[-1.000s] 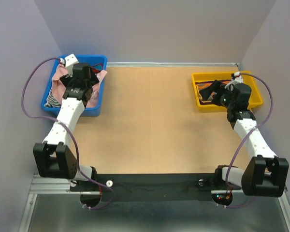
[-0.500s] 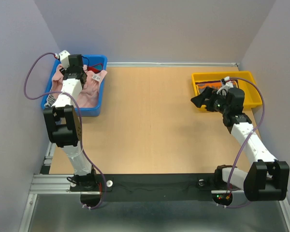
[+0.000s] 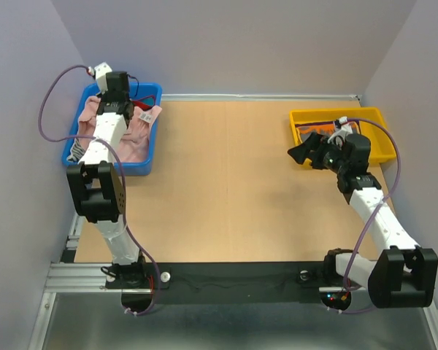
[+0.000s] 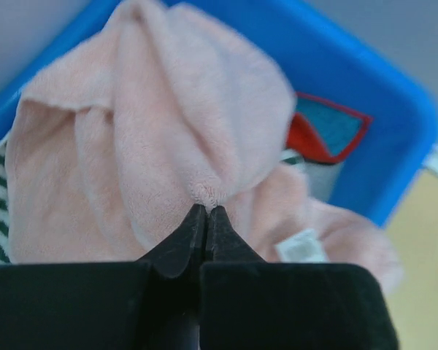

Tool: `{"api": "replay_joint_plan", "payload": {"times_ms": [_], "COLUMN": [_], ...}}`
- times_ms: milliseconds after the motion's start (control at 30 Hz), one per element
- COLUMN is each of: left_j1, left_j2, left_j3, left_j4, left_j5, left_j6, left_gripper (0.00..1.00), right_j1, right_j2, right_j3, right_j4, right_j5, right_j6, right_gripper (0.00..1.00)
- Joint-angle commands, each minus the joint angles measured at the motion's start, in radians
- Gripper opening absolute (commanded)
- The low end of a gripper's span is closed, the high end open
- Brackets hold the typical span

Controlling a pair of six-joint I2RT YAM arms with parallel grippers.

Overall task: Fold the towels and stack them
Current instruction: Grab crumpled towel, then move the towel to the center of the board

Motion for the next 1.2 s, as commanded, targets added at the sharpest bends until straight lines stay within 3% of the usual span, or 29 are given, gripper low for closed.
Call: {"api": "replay_joint_plan", "payload": {"times_ms": [0, 200, 267, 367, 500, 600, 700, 733, 800, 900, 1000, 1167], "left_j1": [-0.156, -0.409, -0.468, -0.563, -0.652, -0.703, -0.789, -0.813, -0.896, -0.997, -1.097, -1.405], "left_j2": [-0.191, -0.167, -0.156, -0.189, -0.263, -0.349, -0.455, -0.52, -0.591, -0.746, -0.798, -0.893], "left_j3": [0.241, 0.735, 0.821, 0.855, 0.776, 0.617, 0.362, 0.187, -0.013, -0.482, -0.734, -0.899], "left_j4": [0.032, -0.011, -0.002, 0.061, 0.092, 0.092, 0.106, 0.121, 0.185, 0.248, 0.247, 0.25], "left_j5": [-0.022, 0.041, 0.055, 0.141, 0.208, 0.326, 0.45, 0.468, 0.475, 0.469, 0.518, 0.593], "left_j6": [0.069, 0.133, 0.156, 0.171, 0.167, 0.104, 0.047, 0.036, 0.006, -0.039, -0.088, -0.166], "left_gripper": [0.0, 0.0, 0.0, 0.0, 0.0, 0.0, 0.02, 0.06, 0.09, 0.13, 0.15, 0.16], "right_j1": [0.002, 0.002, 0.002, 0.002, 0.002, 0.002, 0.002, 0.002, 0.002, 0.002, 0.002, 0.002], "right_j2": [-0.035, -0.066, -0.081, -0.1, -0.13, -0.155, -0.195, -0.204, -0.235, -0.268, -0.308, -0.307], "right_j3": [0.0, 0.005, 0.006, 0.006, 0.003, -0.003, -0.009, -0.007, -0.01, -0.015, -0.023, -0.023], "right_j4": [0.024, 0.024, 0.024, 0.024, 0.024, 0.024, 0.024, 0.024, -0.024, -0.07, -0.111, -0.143], "right_j5": [-0.025, -0.025, -0.025, -0.02, -0.02, -0.014, 0.025, 0.039, 0.097, 0.192, 0.268, 0.208], "right_j6": [-0.008, -0.005, -0.006, -0.006, -0.009, -0.009, -0.018, -0.027, -0.031, -0.037, -0.034, -0.07], "right_gripper": [1.0, 1.0, 1.0, 1.0, 1.0, 1.0, 1.0, 1.0, 1.0, 1.0, 1.0, 1.0]}}
